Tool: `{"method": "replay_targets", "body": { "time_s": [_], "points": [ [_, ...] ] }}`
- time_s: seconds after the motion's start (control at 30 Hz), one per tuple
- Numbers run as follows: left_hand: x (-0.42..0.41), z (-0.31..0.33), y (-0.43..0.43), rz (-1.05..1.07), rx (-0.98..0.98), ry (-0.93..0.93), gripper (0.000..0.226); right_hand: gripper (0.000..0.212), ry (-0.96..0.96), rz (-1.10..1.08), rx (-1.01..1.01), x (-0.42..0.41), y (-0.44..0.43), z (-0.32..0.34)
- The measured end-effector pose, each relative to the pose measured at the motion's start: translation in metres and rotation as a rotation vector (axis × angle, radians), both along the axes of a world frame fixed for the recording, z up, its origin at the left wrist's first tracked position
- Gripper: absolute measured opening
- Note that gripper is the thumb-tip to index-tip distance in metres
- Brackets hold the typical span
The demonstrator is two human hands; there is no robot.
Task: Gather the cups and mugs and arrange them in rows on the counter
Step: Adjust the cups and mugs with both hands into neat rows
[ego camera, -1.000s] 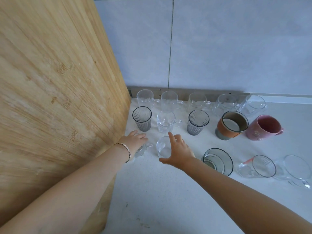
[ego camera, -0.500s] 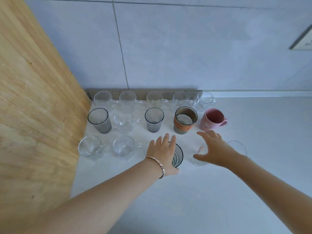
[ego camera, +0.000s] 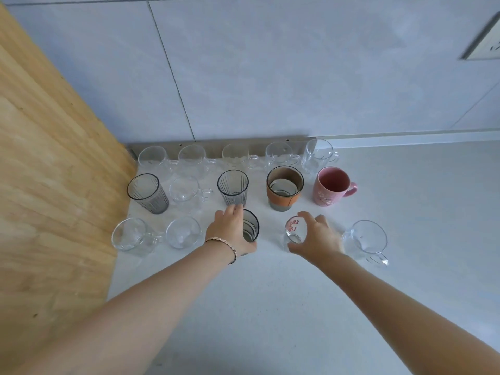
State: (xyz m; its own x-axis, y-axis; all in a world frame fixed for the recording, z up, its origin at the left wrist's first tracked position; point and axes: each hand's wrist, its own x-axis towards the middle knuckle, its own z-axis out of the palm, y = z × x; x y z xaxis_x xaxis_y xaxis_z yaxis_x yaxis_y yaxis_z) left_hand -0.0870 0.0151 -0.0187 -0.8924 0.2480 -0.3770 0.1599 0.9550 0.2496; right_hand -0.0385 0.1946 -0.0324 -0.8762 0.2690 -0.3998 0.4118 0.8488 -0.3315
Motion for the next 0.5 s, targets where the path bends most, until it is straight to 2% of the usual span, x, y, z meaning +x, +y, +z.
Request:
{"method": "replay_targets", "body": {
  "time_s": [0.27,0.4,0.5],
  "points": [
    [0.002,-0.008,-0.014,0.081,0.117,0.017,0.103,0.069,0.033,-0.050,-0.013,-0.012,-0.021,-0.006],
    [0.003,-0.015,-0.019,0.115,0.172,-0.001,0.110,0.072,0.026,-0.071,0.005,-0.009,-0.022,-0.008],
    [0.003,-0.016,-0.020,0.088,0.140,-0.004,0.109,0.081,0.013,-0.087,-0.005,-0.007,-0.026,-0.008]
  ]
}}
